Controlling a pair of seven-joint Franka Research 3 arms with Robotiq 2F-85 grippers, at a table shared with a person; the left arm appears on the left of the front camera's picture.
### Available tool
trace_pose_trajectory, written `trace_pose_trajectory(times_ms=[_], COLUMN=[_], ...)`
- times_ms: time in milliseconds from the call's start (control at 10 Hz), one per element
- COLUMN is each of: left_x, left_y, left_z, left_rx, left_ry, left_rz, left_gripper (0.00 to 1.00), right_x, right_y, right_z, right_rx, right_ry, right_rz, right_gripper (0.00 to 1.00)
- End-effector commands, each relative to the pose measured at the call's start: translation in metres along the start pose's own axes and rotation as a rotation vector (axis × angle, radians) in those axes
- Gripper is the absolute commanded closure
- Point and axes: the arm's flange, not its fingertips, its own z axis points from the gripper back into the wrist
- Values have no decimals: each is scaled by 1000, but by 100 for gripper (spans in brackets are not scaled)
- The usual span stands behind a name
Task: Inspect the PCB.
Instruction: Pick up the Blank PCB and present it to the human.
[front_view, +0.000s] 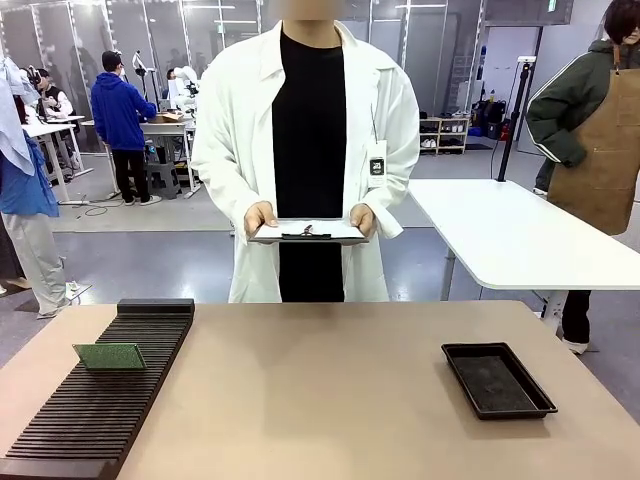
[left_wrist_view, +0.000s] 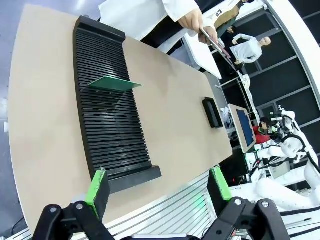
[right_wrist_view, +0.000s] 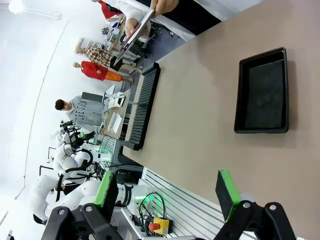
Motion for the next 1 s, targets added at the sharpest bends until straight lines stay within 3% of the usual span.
trace_pose_trajectory(times_ms=[0,300,400,900], left_x=[0,0,18,80], left_y=[0,0,-18,-88], left_z=[-1,-1,-14,-114], left_rx=[-15,1,119,397], left_ry=[4,3,36,329], left_rz=[-9,3,-118,-603], left_gripper=[0,0,0,0], right_x=[0,0,0,0], right_y=[3,3,3,3], right_z=[2,2,2,2], right_rx=[7,7,7,7], right_ry=[-7,-7,-7,-7], right_rz=[10,10,10,10], right_gripper=[0,0,0,0])
